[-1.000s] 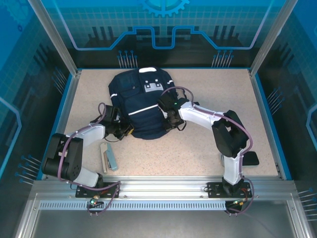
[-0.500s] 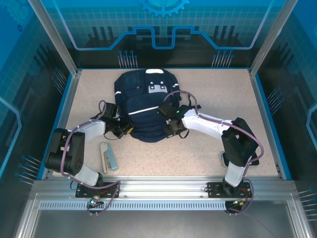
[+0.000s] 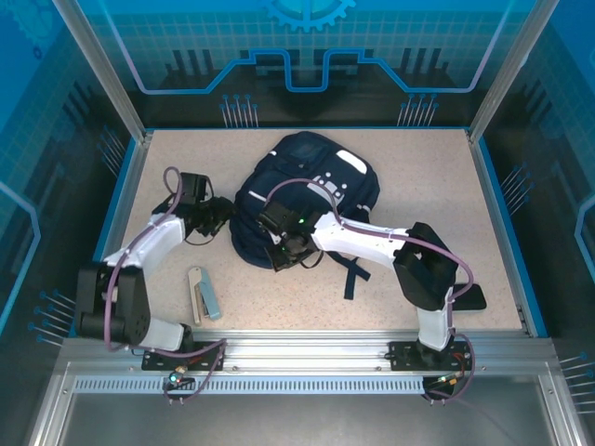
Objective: Pack the student bag
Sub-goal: Zip the student bag at the top-center of the table.
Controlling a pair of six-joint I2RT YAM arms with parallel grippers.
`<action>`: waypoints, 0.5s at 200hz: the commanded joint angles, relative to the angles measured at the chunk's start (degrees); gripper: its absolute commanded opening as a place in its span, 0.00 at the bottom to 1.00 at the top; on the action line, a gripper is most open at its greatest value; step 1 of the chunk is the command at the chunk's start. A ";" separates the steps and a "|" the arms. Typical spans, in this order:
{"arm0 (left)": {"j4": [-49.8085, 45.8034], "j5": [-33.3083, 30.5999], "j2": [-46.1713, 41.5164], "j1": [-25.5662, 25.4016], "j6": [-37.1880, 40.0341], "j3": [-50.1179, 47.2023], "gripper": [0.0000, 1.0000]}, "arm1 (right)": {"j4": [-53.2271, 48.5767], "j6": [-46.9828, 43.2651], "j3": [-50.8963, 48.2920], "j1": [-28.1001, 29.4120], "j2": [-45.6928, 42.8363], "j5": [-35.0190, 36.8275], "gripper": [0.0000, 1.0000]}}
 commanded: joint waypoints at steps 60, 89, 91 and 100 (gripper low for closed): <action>11.71 16.26 -4.62 -3.68 -15.54 -12.05 0.54 | 2.13 1.06 1.55 -0.24 0.69 -4.13 0.00; 15.55 15.73 -0.93 -5.15 -16.78 -12.70 0.50 | 2.08 1.02 0.56 -0.11 0.00 -4.31 0.00; 15.78 15.56 -0.77 -5.18 -16.93 -12.83 0.50 | 2.05 0.96 0.49 -0.12 -0.10 -4.26 0.00; 16.51 14.98 0.08 -5.32 -17.38 -13.16 0.46 | 2.04 1.08 0.21 -0.16 -0.35 -4.09 0.00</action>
